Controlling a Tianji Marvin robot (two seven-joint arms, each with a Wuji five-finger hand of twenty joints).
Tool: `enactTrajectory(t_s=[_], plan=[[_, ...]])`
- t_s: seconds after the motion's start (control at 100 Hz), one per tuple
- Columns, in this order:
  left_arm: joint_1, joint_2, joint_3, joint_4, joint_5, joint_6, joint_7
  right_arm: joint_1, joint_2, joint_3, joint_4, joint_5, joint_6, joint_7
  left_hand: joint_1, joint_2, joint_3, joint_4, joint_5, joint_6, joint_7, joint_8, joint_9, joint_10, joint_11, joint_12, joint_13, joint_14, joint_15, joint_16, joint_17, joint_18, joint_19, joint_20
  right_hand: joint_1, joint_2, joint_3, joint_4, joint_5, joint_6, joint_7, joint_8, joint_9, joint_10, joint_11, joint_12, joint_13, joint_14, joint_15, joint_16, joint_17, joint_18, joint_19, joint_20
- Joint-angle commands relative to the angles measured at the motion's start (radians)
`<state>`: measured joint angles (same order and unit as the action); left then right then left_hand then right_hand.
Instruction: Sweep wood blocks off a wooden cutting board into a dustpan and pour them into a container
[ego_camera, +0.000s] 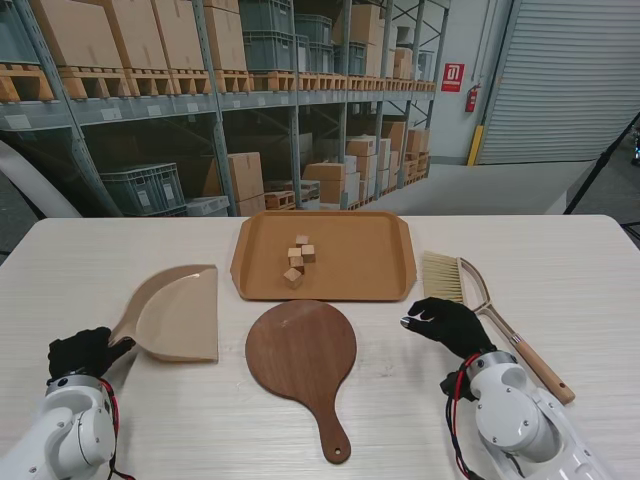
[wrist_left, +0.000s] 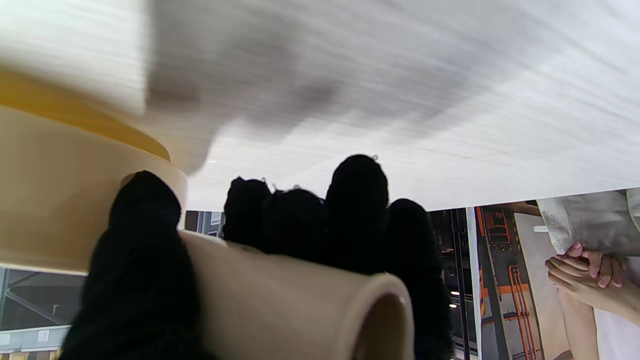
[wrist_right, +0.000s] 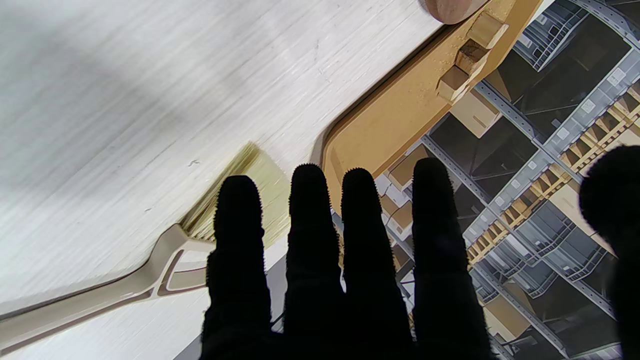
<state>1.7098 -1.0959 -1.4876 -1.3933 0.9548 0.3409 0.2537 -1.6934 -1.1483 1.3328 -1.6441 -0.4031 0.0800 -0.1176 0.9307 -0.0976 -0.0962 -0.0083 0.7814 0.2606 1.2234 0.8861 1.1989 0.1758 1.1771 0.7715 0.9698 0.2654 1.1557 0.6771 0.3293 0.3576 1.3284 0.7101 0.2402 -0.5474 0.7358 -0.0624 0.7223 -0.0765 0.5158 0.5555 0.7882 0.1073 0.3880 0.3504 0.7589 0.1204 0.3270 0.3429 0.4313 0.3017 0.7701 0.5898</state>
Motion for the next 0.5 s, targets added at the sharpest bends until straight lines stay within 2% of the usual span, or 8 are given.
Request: enactTrajectory(t_s=[0.0,0.08,0.28,0.49], plan=[[0.013,-0.003,-0.002,-0.006,-0.002,0.003,-0.037,-0.009,-0.002,0.0,0.0,0.0,0.001,0.015,0.017,0.171,0.072,-0.004,0.007,-0.018,-0.056,-0.056,-0.044,-0.015,-0.071,-0.023,-0.05,-0.033,-0.06,-0.017,-0.04,0.001,-0.03,-0.017,0.027,0.02,-0.028,0.018,0.009,-0.007,0.009,0.008,0.026,-0.003,0.019,0.01,0.021,-0.001,0.024,0.012,0.002,0.037,0.018,0.02],[0.022,0.0,-0.008,-0.015,-0.001,-0.002,-0.058,-0.009,-0.001,0.001,0.0,0.001,0.001,0.015,-0.024,0.164,0.071,-0.006,-0.018,-0.011,-0.139,-0.111,-0.094,0.008,-0.167,-0.051,-0.101,-0.015,-0.151,-0.031,-0.074,0.008,-0.072,-0.036,0.028,0.022,-0.028,0.018,0.009,-0.008,0.009,0.008,0.025,-0.001,0.018,0.009,0.02,0.001,0.024,0.012,0.001,0.036,0.018,0.019],[0.043,0.005,-0.024,-0.041,0.008,-0.007,-0.099,-0.009,-0.002,0.001,0.0,0.002,0.001,0.015,-0.084,0.149,0.069,-0.008,-0.056,0.002,-0.275,-0.195,-0.173,0.034,-0.318,-0.106,-0.181,0.003,-0.301,-0.064,-0.12,0.021,-0.133,-0.066,0.028,0.023,-0.029,0.018,0.01,-0.007,0.009,0.007,0.025,-0.002,0.018,0.01,0.019,-0.001,0.024,0.012,0.001,0.036,0.018,0.02],[0.058,0.012,-0.04,-0.05,0.032,-0.029,-0.124,-0.01,-0.002,0.003,0.001,0.002,0.001,0.015,-0.181,0.121,0.059,-0.014,-0.127,0.018,-0.387,-0.251,-0.28,0.049,-0.418,-0.144,-0.278,0.001,-0.409,-0.087,-0.167,0.014,-0.175,-0.088,0.027,0.023,-0.03,0.018,0.009,-0.007,0.008,0.007,0.025,-0.002,0.018,0.01,0.019,0.0,0.024,0.012,0.0,0.036,0.017,0.02]])
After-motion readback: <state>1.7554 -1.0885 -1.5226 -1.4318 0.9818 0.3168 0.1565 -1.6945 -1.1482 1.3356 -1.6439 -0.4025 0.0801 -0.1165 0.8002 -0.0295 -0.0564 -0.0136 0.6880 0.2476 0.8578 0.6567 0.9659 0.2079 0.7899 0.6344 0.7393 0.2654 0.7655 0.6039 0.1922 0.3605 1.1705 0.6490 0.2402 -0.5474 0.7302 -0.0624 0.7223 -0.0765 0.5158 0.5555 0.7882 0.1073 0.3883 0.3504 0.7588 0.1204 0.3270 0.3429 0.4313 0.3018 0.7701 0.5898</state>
